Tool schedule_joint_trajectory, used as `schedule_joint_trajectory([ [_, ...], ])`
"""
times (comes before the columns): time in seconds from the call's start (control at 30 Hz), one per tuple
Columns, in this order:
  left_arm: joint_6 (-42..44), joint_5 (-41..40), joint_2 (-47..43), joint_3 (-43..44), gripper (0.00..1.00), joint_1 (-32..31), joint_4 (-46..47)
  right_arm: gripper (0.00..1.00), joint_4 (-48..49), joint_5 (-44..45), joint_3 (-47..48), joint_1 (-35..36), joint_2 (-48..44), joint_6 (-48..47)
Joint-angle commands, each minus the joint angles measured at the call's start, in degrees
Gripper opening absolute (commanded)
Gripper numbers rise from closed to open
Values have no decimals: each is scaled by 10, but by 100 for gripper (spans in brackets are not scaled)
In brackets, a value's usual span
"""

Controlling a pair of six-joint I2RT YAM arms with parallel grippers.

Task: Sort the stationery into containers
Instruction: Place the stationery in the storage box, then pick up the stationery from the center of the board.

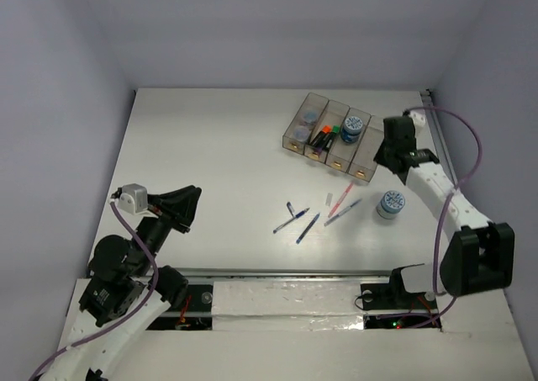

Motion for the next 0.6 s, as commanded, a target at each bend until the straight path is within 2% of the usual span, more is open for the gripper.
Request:
schedule_joint_trajectory([
  [0.0, 5, 6, -27, 3, 18, -3, 32, 3, -81, 75, -90, 3, -55, 82],
  [0.1, 4, 3, -46, 2, 19, -9, 31, 59, -132, 119, -124, -3, -107, 115],
  [0.13, 4, 2, -51, 2, 19, -9, 33, 83, -146, 123, -134, -10, -114, 122],
  [0.17, 4, 0, -54, 2, 19, -9, 32, 91, -164, 121, -136, -10, -121, 135],
  [0.23, 4, 0, -65, 2, 19, -20, 33, 99, -147, 88, -149, -23, -137, 123],
  [0.27, 4, -1, -65, 2, 19, -20, 33, 100, -132, 73, -158, -23, -135, 109],
  [0.47, 4, -2, -74, 3, 19, -37, 28, 99, -117, 35, -163, -29, -79, 116],
  [0.57, 4, -4, -75, 3, 19, -37, 28, 95, -117, 45, -173, -29, -78, 120],
])
